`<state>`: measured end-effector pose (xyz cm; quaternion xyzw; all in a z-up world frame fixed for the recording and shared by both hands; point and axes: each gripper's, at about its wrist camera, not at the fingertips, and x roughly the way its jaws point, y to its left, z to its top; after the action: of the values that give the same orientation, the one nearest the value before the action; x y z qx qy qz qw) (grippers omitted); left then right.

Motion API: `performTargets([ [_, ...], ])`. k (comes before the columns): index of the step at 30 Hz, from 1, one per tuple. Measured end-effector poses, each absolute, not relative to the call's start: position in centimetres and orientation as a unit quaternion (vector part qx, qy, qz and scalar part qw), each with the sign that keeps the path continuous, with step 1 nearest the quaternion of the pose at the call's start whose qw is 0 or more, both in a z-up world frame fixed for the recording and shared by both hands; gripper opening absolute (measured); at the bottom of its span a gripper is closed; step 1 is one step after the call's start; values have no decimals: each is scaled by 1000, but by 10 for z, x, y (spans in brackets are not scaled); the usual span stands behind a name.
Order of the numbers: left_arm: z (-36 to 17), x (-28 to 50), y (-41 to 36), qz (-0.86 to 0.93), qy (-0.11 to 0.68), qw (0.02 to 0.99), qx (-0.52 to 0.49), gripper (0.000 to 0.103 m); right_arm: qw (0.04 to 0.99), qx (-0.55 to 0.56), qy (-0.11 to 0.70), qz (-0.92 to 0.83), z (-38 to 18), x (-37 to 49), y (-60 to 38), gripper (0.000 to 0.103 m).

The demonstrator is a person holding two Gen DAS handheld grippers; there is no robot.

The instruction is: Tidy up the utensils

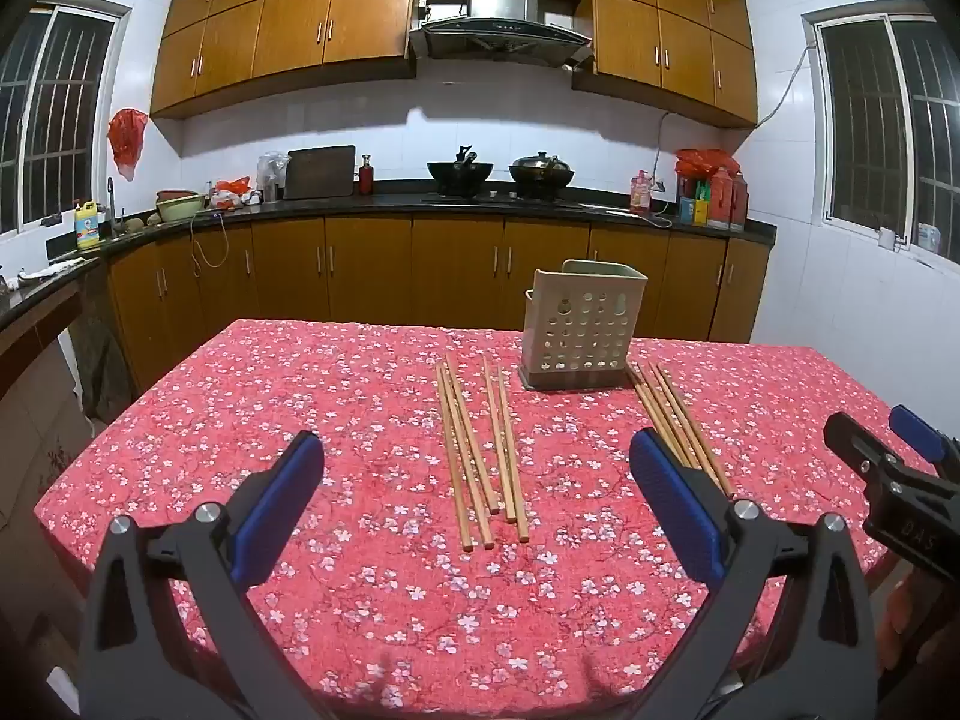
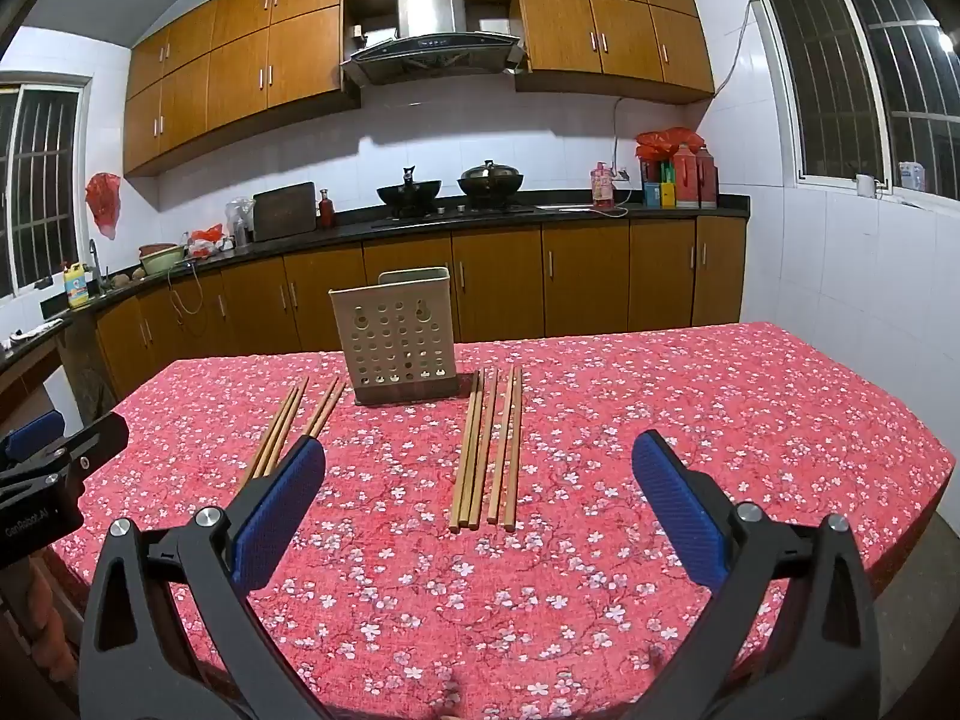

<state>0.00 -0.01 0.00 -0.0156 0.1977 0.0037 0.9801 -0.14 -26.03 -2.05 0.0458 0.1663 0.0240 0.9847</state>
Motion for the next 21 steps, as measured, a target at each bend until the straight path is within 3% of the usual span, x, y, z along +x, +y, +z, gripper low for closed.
performTargets([
  [21,0,0,0,3,197,980,-17,99,985,44,167,23,-21,-1,-261,101],
])
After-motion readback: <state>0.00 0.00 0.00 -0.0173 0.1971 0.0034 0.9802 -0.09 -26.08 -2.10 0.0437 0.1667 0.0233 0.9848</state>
